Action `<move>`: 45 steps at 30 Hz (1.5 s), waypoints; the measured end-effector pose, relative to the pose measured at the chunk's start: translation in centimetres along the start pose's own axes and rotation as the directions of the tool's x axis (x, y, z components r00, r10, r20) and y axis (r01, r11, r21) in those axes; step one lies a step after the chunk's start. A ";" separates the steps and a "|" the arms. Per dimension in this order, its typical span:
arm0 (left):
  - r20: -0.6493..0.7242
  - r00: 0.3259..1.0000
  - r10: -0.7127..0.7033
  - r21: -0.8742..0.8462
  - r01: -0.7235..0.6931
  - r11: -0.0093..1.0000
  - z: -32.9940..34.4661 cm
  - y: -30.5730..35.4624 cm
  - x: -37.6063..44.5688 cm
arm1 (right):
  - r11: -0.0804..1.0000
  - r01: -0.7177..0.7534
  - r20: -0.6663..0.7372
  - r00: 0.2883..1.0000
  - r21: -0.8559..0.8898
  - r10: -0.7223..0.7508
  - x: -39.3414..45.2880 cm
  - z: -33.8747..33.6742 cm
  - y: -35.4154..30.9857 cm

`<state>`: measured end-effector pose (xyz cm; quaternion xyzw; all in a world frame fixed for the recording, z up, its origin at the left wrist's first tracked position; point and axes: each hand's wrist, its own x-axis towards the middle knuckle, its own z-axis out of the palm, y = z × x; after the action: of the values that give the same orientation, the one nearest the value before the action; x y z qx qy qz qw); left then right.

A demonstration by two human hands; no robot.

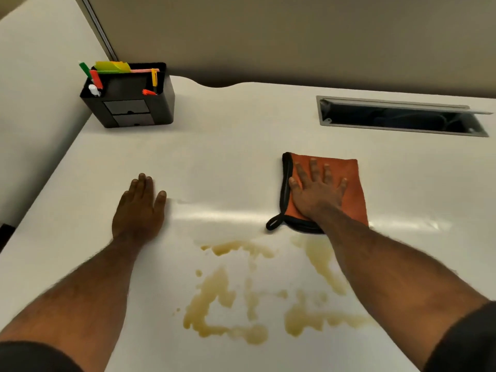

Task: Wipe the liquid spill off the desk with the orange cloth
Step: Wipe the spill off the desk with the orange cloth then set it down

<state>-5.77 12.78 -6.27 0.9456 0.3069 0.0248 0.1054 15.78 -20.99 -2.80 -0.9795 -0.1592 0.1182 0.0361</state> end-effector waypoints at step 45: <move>0.006 0.999 0.043 -0.016 -0.043 0.999 -0.9 -4.6 -6.6 | 0.947 0.321 0.028 0.946 0.026 -0.322 -13.5 5.2 -21.4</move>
<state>-13.84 12.75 -6.23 0.9511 0.2859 0.0266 0.1135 -4.40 -4.86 -2.54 -0.9379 -0.3161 0.1282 0.0627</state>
